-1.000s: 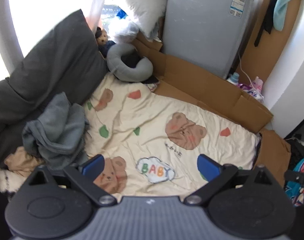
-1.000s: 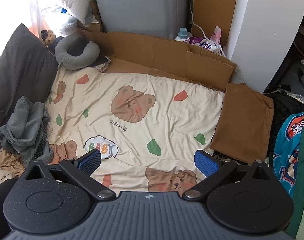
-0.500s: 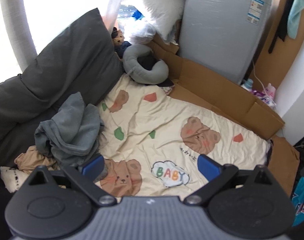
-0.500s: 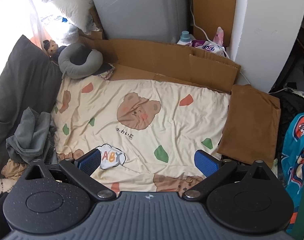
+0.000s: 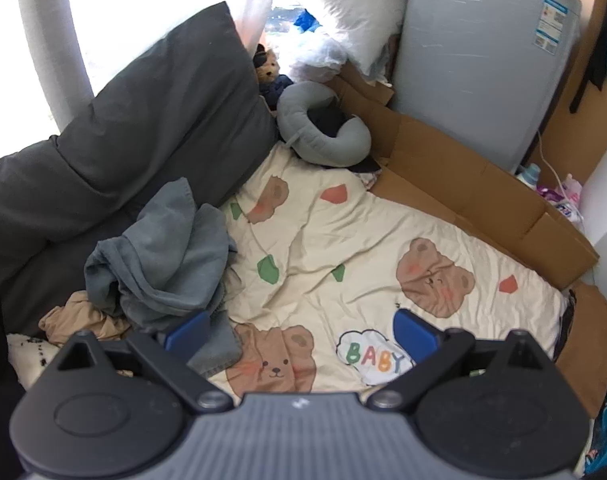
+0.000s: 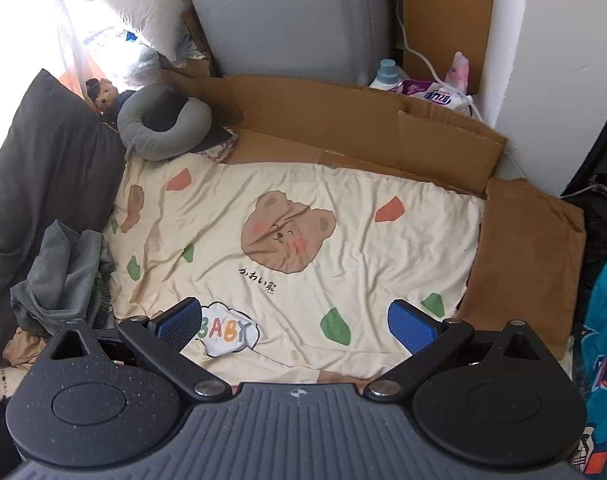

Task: Fold clothes
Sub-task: 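Move the left tool toward the blue denim jeans in the clothes pile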

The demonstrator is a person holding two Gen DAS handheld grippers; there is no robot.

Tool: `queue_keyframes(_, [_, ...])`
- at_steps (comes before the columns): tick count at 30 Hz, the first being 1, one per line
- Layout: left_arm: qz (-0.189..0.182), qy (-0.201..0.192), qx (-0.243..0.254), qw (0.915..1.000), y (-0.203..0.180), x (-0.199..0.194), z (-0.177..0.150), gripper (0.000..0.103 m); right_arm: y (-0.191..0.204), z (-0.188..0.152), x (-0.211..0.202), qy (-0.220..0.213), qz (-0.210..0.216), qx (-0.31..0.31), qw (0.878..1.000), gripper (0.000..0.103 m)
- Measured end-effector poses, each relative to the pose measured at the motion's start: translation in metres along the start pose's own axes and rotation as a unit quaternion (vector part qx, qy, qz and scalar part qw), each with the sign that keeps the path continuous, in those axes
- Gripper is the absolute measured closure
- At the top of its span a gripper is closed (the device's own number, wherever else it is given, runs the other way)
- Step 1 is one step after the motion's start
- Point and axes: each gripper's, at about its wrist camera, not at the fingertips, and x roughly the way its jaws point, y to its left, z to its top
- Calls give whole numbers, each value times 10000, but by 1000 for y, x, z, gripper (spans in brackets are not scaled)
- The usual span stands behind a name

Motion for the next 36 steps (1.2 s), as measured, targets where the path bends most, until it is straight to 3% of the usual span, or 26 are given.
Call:
queue_keyframes(13, [51,-105,-236,9997,29,37,8,9,6,27,31,-209,450,-247,9985,1])
queue_keyframes(36, [487,-10,-784,9957,81,126,-15,11,41,57,127,505,1188,-1404,9816,1])
